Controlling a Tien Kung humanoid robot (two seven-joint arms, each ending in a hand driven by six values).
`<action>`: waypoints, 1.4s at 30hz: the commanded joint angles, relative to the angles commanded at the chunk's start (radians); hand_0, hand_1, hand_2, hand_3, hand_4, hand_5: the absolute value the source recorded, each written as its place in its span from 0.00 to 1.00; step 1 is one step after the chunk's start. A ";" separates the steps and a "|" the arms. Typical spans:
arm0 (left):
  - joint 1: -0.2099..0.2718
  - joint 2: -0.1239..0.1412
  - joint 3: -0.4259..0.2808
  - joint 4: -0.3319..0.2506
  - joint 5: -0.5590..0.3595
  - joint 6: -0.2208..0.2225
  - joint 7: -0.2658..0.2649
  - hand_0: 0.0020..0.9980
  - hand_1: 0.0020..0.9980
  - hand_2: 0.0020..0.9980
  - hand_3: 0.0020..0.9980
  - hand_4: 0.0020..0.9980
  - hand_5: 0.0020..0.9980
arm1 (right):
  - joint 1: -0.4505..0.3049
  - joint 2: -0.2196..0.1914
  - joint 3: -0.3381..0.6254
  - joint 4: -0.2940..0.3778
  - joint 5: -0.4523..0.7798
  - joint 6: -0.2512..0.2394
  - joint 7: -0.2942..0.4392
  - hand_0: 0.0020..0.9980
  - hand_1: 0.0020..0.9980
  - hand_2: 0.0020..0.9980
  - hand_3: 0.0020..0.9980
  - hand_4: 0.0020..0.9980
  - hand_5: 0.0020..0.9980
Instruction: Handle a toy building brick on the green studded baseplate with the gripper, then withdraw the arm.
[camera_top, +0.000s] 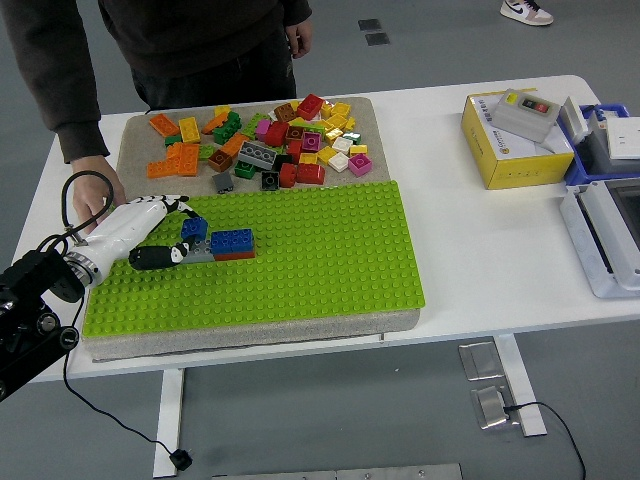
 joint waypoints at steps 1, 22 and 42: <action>-0.002 -0.005 0.003 0.009 -0.005 0.000 -0.002 0.97 0.96 0.94 0.56 0.43 0.30 | 0.000 0.000 0.000 0.000 0.000 0.000 0.000 0.64 0.60 0.68 0.66 0.57 1.00; -0.011 -0.045 0.024 0.107 -0.045 -0.007 0.001 0.97 0.96 0.94 0.56 0.42 0.28 | 0.004 0.000 -0.022 0.000 0.027 0.007 0.011 0.64 0.60 0.68 0.66 0.57 1.00; -0.008 -0.056 0.047 0.083 -0.084 -0.024 0.018 0.97 0.96 0.94 0.56 0.43 0.28 | 0.004 0.000 -0.027 -0.002 0.036 0.011 0.017 0.64 0.60 0.68 0.66 0.57 1.00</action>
